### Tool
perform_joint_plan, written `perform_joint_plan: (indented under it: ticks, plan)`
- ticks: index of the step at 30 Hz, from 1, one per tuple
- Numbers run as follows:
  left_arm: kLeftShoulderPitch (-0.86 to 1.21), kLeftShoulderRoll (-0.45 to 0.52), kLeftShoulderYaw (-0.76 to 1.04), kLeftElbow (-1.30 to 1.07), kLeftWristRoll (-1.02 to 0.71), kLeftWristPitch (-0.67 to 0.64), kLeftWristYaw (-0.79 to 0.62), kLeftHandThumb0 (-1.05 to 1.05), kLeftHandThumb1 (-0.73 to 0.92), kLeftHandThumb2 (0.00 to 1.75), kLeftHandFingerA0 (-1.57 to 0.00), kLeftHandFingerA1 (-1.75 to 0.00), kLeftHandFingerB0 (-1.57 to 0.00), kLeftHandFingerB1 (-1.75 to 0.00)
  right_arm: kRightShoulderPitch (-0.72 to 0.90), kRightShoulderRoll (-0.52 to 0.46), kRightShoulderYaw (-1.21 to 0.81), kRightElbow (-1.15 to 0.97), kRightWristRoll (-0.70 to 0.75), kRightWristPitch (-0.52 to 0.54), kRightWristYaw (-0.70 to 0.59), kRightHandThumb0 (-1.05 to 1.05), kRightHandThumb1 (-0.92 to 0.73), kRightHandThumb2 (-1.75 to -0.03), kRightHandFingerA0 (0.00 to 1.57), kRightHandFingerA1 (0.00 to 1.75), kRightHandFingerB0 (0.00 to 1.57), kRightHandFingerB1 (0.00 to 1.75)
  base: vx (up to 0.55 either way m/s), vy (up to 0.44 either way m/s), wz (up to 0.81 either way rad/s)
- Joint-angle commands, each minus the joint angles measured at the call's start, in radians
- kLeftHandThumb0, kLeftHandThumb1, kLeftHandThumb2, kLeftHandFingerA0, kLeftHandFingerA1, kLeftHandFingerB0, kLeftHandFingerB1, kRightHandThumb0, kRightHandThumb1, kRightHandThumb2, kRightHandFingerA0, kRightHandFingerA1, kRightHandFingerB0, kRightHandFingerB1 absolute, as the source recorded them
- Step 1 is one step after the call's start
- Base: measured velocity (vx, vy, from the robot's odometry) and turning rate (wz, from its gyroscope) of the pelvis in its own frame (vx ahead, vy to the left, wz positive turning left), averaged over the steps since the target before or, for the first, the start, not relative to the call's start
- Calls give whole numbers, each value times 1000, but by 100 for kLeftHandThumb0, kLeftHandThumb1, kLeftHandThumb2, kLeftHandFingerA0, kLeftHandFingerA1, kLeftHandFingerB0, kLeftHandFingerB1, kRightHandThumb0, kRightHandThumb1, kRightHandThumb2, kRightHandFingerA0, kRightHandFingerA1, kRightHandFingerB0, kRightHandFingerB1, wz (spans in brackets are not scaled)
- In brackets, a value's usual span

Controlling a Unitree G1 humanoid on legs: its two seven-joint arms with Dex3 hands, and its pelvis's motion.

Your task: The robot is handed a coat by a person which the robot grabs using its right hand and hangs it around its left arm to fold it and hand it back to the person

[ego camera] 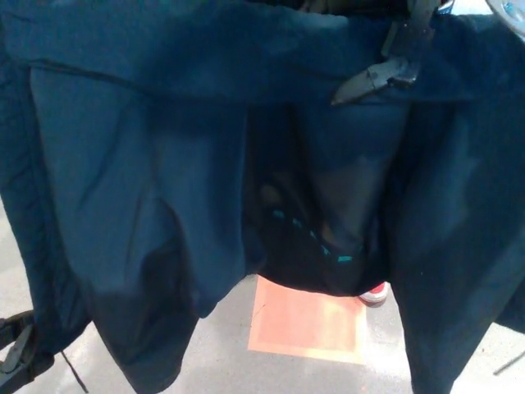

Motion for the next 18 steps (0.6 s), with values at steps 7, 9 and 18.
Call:
perform_joint_plan:
  ticks: [7, 9, 18]
  plan:
    - [2, 17, 2, -13, -18, -8, -19, -70, 72, 92, -31, -47, -20, -42, 120, -16, 27, -88, -411, -125, -318, -80, -78, -65, 110, 75, 58, 39, 0, 0, 0]
    - [-1, 15, 11, -16, -28, 1, -22, -66, 86, 66, -39, -39, -23, -31, 128, -15, 42, -88, -465, -131, -380, -73, -87, -68, 125, 74, 76, 44, 0, 0, 0]
    - [-15, 13, 11, -13, -25, -1, -19, -70, 73, 91, -30, -47, -20, -42, 157, 10, -37, 59, -527, -190, -845, -33, -75, -65, 83, 153, 72, 59, 0, 0, 0]
